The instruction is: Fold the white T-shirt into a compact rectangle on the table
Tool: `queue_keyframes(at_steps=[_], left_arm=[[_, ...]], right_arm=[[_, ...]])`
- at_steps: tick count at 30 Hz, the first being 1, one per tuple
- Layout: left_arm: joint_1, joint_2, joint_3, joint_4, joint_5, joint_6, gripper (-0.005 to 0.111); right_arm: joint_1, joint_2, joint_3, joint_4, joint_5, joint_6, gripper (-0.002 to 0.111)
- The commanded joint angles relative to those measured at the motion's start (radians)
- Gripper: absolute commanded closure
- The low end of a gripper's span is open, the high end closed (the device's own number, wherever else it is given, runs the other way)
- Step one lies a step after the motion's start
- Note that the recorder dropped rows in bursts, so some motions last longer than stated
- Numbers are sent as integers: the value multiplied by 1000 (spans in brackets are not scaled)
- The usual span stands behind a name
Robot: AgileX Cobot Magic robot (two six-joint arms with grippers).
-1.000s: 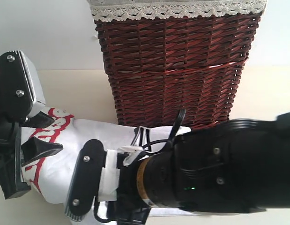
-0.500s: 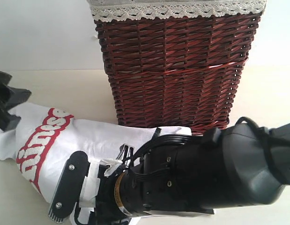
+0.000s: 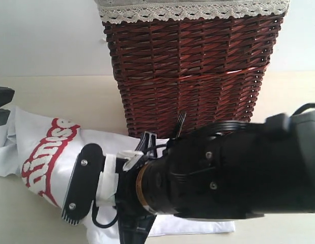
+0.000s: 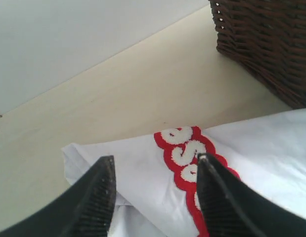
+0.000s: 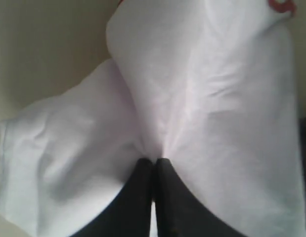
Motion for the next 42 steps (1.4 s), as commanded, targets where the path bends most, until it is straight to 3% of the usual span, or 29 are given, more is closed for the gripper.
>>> queue_keyframes(at_steps=[1,6,13,18,21,28,32,36,42], left_arm=[[3,-6,3,-11,15,-8,56],[-30,-6,3,-29,98,32,56],[-172,-6,3,-45,240,112,56],[-273,-6,3,-194,282,112,56],[-325,-6,20,-194,315,112,56],[-420,61,102,-327,106,140,56],[-484,126,100,-365,62,148,56],[-506,217,100,-377,28,154,56],[-505,336,100,-500,-209,123,56]], right_arm=[[-1,-112,-16,-198,74,179,108],[-11,-152,-100,-340,203,307,108],[-78,-152,-205,-283,230,305,108],[-83,-152,-205,-280,247,298,108],[-83,-152,-205,-280,247,286,108],[-83,-152,-205,-265,250,278,108],[-83,-152,-205,-265,250,276,108],[-83,-152,-205,-265,250,272,108],[-83,-152,-205,-260,250,272,108]])
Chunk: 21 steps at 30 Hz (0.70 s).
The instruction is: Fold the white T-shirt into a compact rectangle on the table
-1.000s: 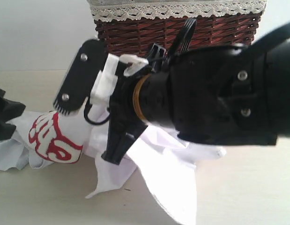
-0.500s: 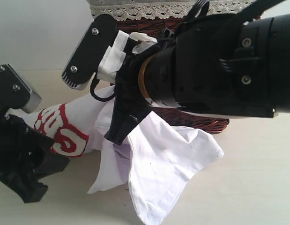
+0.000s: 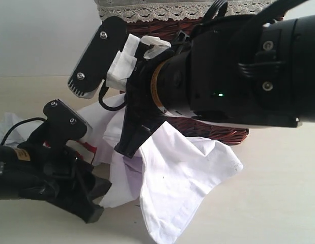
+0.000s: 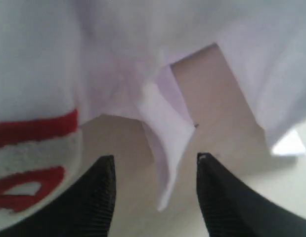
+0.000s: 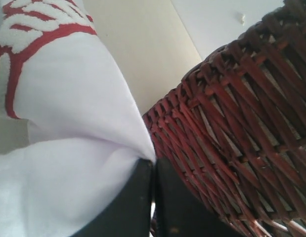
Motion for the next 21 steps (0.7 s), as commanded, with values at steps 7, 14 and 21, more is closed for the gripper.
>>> queue_keyframes(at_steps=[7,14,21], left_arm=[[-112,167,-39,-61,-156,-11,63],[-139,270,-55,-64,-254,-49,90],[-57,194,-55,-4,99,79,107]], right_arm=[[-7,-10,-10,6,4,-4,108],[-7,-10,-10,16,22,-6,108],[-7,-10,-10,16,57,-21,108]])
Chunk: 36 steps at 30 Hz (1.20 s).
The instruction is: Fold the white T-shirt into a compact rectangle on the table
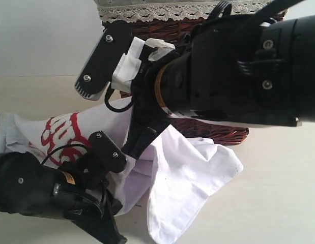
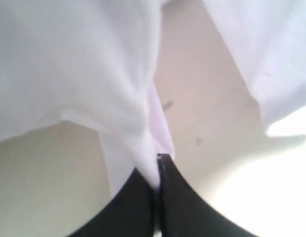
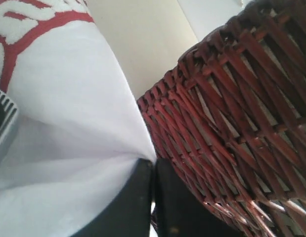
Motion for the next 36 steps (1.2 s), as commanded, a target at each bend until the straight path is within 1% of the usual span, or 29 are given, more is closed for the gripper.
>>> queue_keyframes(at_steps=[1,3,5,6,8,10,11,13,15,18,19,24,27,29,32,33,34,36], left_arm=[[67,-76,-3,65,183,-4,107],[115,-123,-3,138,260,-88,107],[153,-169,-8,243,329,-213,107],[174,-192,-21,323,386,-308,107],[206,-232,-62,512,548,-483,107],[222,-260,-112,691,696,-638,107],[226,-273,-133,786,766,-720,107],[226,-299,-167,955,888,-828,107],[226,-323,-189,1067,994,-880,107],[226,-363,-220,1169,1154,-884,107],[226,-375,-231,1190,1154,-884,107],[226,-426,-246,1210,1154,-873,107],[226,-429,-246,1167,1154,-853,107],[226,-429,-246,1099,1154,-835,107],[226,-429,-230,899,1154,-734,107],[226,-429,-216,819,1154,-659,106],[226,-429,-200,777,1154,-612,103],[226,-429,-172,744,1154,-571,93]], right_arm=[[-5,-10,-10,2,-2,-2,108],[-5,-10,-10,24,-19,-2,102],[-5,-10,-10,40,-34,-4,93],[-5,-10,-10,45,-35,-4,87],[-5,-10,-10,54,-35,-4,74],[-5,-10,-10,71,-35,-4,62],[-5,-10,-10,84,-35,-7,58],[-5,-10,-10,131,-36,-45,56],[-5,-10,-10,154,-33,-65,56],[-5,-10,-10,154,-28,-65,56],[-5,-10,-10,154,-28,-65,57],[-5,-10,-10,181,-34,-65,58],[-5,-10,-10,206,-34,-80,58],[-5,-10,-10,225,-34,-91,58],[-5,-10,-10,228,-22,-91,58],[-5,-10,-10,228,-18,-91,58],[-5,-10,-10,228,-15,-91,59],[-5,-10,-10,228,-8,-93,60]])
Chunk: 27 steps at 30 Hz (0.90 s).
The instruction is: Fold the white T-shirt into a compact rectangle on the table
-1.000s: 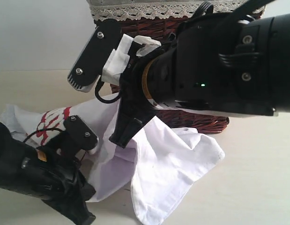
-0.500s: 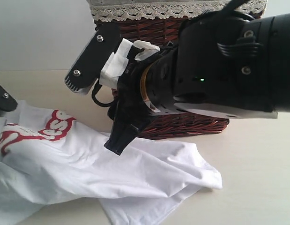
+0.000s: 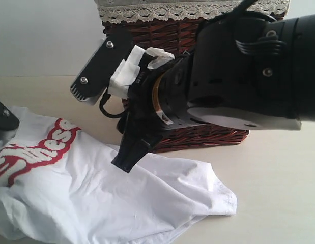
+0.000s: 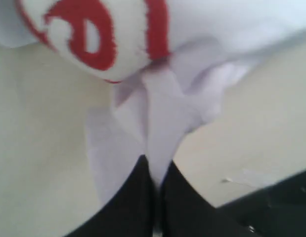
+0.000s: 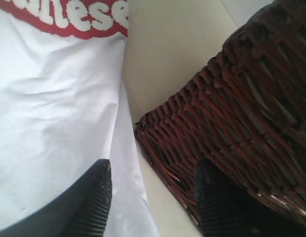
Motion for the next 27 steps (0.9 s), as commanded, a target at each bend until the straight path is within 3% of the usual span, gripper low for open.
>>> queue_keyframes(at_steps=[1,6,8,11,13,15,17,18,21,22,27], left_arm=[[1,-8,56,-129,4,126,85],[1,-10,33,32,4,28,45],[1,-17,-13,68,4,-36,36],[-5,-72,-112,-4,4,6,31],[-1,-125,-109,12,-203,-67,31],[21,-119,-49,172,-369,-287,38],[44,-57,42,431,-451,-623,56],[47,16,86,545,-475,-753,71],[51,203,39,413,-530,-714,100],[57,239,22,370,-539,-677,105],[162,499,-51,135,-567,-485,107]], right_arm=[[-5,-10,-10,5,18,-12,60],[-5,-10,-10,8,23,-26,60],[-5,-10,-10,8,23,-33,60],[-5,-10,-10,4,23,-32,60],[-5,-10,-10,2,25,-32,60],[-5,-10,-10,0,37,-30,61],[-5,-13,-10,-3,51,-28,65],[-5,-17,-10,-3,61,-28,69],[-5,-43,-10,5,99,-28,74],[-5,-50,-10,5,107,-28,74],[-5,-100,-10,7,129,-28,74]])
